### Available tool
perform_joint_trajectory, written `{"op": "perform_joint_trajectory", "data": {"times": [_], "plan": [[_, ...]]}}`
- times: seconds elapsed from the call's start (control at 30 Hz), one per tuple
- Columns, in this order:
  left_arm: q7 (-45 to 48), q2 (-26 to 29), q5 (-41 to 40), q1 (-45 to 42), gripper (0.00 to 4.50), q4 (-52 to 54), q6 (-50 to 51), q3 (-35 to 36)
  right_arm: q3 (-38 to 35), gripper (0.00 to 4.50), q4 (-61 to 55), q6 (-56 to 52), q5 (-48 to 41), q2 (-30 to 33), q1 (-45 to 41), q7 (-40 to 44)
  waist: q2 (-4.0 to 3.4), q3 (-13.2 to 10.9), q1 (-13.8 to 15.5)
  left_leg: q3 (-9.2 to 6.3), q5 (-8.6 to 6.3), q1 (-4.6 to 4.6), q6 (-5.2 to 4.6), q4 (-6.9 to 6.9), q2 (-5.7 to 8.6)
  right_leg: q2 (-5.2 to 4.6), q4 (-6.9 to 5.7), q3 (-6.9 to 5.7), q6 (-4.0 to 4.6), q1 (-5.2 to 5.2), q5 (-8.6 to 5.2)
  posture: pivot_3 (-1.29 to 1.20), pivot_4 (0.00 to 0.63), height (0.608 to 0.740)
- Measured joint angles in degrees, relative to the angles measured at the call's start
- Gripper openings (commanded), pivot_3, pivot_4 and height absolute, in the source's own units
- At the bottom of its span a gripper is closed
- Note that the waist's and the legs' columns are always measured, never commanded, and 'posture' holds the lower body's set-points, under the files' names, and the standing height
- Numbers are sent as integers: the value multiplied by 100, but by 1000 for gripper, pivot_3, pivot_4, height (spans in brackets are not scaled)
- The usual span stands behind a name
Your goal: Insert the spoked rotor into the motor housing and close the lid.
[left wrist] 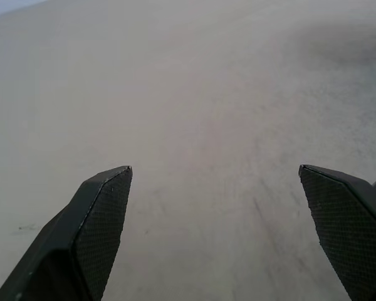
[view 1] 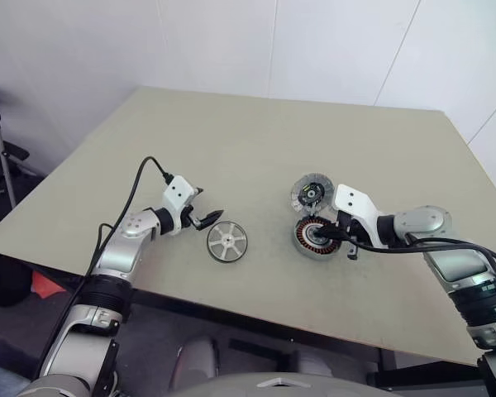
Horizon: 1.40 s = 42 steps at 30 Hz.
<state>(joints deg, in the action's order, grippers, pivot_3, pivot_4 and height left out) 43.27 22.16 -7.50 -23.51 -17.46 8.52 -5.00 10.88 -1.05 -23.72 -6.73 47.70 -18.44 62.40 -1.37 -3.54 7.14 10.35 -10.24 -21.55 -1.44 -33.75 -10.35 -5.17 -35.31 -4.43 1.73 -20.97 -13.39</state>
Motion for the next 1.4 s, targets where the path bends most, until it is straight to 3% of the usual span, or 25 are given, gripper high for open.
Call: {"op": "perform_joint_trajectory", "data": {"times": [1.4], "plan": [[-3,4,14,-12,4500,-64,-75,0,-213,30,-169,-93,-65,129,-95,24,0,0,-2,0,1,-5,2,1,0,0,-2,2,0,-8,0,0,0,740]]}}
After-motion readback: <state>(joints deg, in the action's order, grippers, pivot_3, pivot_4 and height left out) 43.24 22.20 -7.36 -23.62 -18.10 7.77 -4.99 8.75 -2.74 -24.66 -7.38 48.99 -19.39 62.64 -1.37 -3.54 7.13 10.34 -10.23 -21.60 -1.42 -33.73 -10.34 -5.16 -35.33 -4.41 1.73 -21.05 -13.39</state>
